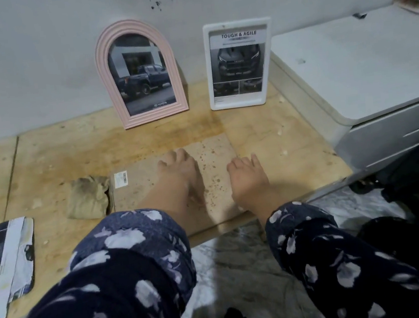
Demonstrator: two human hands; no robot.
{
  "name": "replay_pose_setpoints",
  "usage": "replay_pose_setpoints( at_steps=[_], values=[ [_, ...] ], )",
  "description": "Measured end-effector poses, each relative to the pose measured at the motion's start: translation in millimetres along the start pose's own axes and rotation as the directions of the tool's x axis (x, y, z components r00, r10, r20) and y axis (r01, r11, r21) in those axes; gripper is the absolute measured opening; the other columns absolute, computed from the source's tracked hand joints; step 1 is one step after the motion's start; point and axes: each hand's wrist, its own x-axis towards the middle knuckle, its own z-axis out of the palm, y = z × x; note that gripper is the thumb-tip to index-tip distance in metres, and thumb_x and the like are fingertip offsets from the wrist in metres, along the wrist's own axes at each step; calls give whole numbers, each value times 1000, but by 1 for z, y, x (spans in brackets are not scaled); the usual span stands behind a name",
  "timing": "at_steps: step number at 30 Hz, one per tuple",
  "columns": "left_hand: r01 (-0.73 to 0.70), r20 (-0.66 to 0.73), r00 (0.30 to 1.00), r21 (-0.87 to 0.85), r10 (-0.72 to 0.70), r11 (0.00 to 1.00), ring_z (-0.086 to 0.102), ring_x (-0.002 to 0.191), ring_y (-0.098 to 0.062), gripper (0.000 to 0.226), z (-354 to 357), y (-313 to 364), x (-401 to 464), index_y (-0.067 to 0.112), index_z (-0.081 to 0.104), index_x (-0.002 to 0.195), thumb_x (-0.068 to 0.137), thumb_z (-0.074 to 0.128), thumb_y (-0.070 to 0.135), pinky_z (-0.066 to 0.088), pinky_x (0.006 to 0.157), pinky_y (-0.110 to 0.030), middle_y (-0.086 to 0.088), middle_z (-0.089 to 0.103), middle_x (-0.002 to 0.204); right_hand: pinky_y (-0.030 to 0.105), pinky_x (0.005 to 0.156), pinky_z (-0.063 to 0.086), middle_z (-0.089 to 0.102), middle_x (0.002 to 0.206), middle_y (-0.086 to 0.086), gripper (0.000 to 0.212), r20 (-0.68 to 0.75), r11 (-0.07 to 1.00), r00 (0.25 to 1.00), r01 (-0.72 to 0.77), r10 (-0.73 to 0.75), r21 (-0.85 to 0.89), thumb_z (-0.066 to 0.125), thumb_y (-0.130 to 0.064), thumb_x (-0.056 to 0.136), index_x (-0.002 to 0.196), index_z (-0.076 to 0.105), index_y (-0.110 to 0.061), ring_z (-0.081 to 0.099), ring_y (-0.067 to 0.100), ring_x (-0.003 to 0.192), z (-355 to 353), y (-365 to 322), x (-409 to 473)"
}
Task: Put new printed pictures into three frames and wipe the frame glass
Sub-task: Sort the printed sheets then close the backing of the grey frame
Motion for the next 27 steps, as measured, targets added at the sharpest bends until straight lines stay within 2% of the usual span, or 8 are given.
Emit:
replay_pose_setpoints(
  at_steps=[2, 4, 7, 9, 17, 22, 24, 27],
  values=[
    [-14, 22, 1000, -53, 15, 999, 10, 145, -34, 124, -2, -2, 6, 15, 15, 150, 56, 86, 53, 22, 114, -55, -2, 8, 158, 44, 118, 13, 43, 134, 6, 47, 44, 999, 999, -13, 11, 49, 44, -6, 83, 130, 44, -13, 37, 24, 126, -11, 4, 15],
    [-6, 61, 998, -68, 10, 998, 11, 146, -33, 131, -5, -4, 10, 17, 9, 152, 53, 87, 54, 27, 114, -52, 3, 4, 161, 44, 116, 17, 36, 142, 5, 52, 82, 996, 997, -6, -1, 88, 43, -6, 85, 136, 41, -15, 32, 24, 132, -18, 5, 28],
    [-8, 62, 998, -17, 9, 1000, 31, 135, -30, 125, -5, -4, 12, 17, 23, 144, 46, 88, 58, 38, 106, -48, 3, 25, 153, 45, 119, 8, 8, 160, 4, 70, 219, 984, 976, -29, -10, 175, 45, -11, 87, 151, 17, -14, 9, 21, 147, -19, -2, 40],
    [-19, 32, 999, -6, 19, 1000, 39, 127, -28, 117, -3, -5, 14, 18, 30, 138, 44, 87, 61, 42, 103, -46, 3, 36, 145, 49, 119, 1, -6, 161, 2, 79, 315, 984, 949, -49, -7, 172, 47, -14, 85, 153, 6, -15, -4, 18, 148, -19, -6, 44],
    [-55, 2, 998, -32, 55, 998, 46, 121, -26, 109, -4, -14, 17, 19, 35, 134, 46, 87, 60, 42, 101, -40, 3, 43, 140, 50, 118, -10, 0, 162, -2, 84, 390, 985, 921, -54, -15, 164, 47, -9, 76, 152, 13, -20, 5, 14, 148, -28, 1, 55],
    [-76, -20, 997, -40, 75, 996, 48, 120, -26, 109, -1, -17, 18, 18, 30, 137, 52, 86, 56, 43, 97, -37, 2, 42, 141, 60, 114, -6, 32, 148, 1, 72, 280, 992, 959, -78, 47, 101, 57, -25, 72, 141, 36, -23, 28, 23, 139, -28, -5, 66],
    [-97, -43, 995, -63, 94, 993, 44, 123, -27, 109, -1, -22, 18, 19, 28, 140, 54, 86, 53, 40, 101, -37, 1, 39, 144, 62, 113, -5, 24, 153, 2, 73, 254, 992, 967, -58, 28, 110, 57, -29, 77, 145, 31, -26, 20, 25, 143, -25, -9, 70],
    [-56, -70, 996, -92, 49, 994, 32, 130, -29, 117, 1, -32, 19, 17, 18, 146, 57, 85, 53, 34, 107, -40, -6, 27, 147, 61, 113, -8, -2, 161, -1, 83, 303, 991, 953, -15, -26, 131, 54, -32, 81, 151, 10, -32, -3, 25, 148, -21, -21, 74]
  ],
)
